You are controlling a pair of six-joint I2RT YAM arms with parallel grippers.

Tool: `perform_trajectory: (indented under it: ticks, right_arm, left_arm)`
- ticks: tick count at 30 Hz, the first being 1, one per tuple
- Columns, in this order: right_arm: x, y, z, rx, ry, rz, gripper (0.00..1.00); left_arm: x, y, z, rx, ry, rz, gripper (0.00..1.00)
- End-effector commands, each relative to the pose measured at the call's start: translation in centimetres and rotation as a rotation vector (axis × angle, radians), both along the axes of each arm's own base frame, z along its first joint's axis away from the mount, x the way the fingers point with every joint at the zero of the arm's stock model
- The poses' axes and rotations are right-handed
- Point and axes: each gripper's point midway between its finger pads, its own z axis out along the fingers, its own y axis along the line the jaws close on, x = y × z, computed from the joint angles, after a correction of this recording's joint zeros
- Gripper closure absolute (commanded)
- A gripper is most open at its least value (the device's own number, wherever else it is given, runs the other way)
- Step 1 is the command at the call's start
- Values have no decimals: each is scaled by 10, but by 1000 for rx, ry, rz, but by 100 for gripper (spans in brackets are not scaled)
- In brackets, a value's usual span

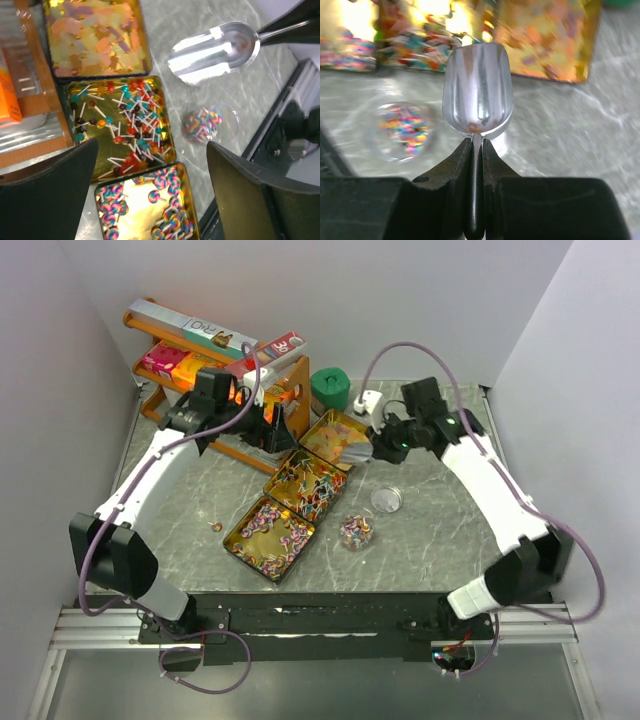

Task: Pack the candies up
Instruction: Adjust the spatula, then scoop the fake candies from the storage box.

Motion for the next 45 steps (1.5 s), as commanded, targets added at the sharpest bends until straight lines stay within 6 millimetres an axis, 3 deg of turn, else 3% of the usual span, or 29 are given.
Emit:
perform_trajectory:
  ticks: [1, 2, 5, 12, 16, 20, 24, 30, 38, 45]
  right_arm:
    - [80, -12, -1, -113, -134, -180, 100]
    - [96, -9, -17, -133, -120, -188, 100]
    - [128, -9, -31, -172, -151, -227, 100]
    - [168, -29, -62, -369, -264, -255, 100]
    - [178, -34, -79, -441, -324, -225, 100]
    - [181, -15, -90, -454, -370, -126, 100]
    - [175, 5, -111, -488, -391, -27, 100]
    - [165, 13, -132, -531, -382, 48, 100]
    - [150, 39, -133, -442, -380, 65, 100]
    - [171, 8, -98, -482, -471, -78, 100]
  left_arm:
    - [21, -6, -16, -60, 6, 125, 11]
    - [23, -5, -24, -61, 24, 147, 15]
    - [23, -4, -52, -17, 24, 188, 23]
    - [6, -13, -86, 80, -4, 193, 28]
    - [-1, -10, -101, 109, 8, 218, 30]
    - [-8, -7, -114, 138, 14, 217, 33]
    - [-9, -5, -127, 173, 39, 219, 35]
    - [-15, -2, -143, 199, 70, 221, 39]
    - [-21, 0, -152, 204, 88, 224, 41]
    - [-19, -2, -151, 203, 88, 218, 42]
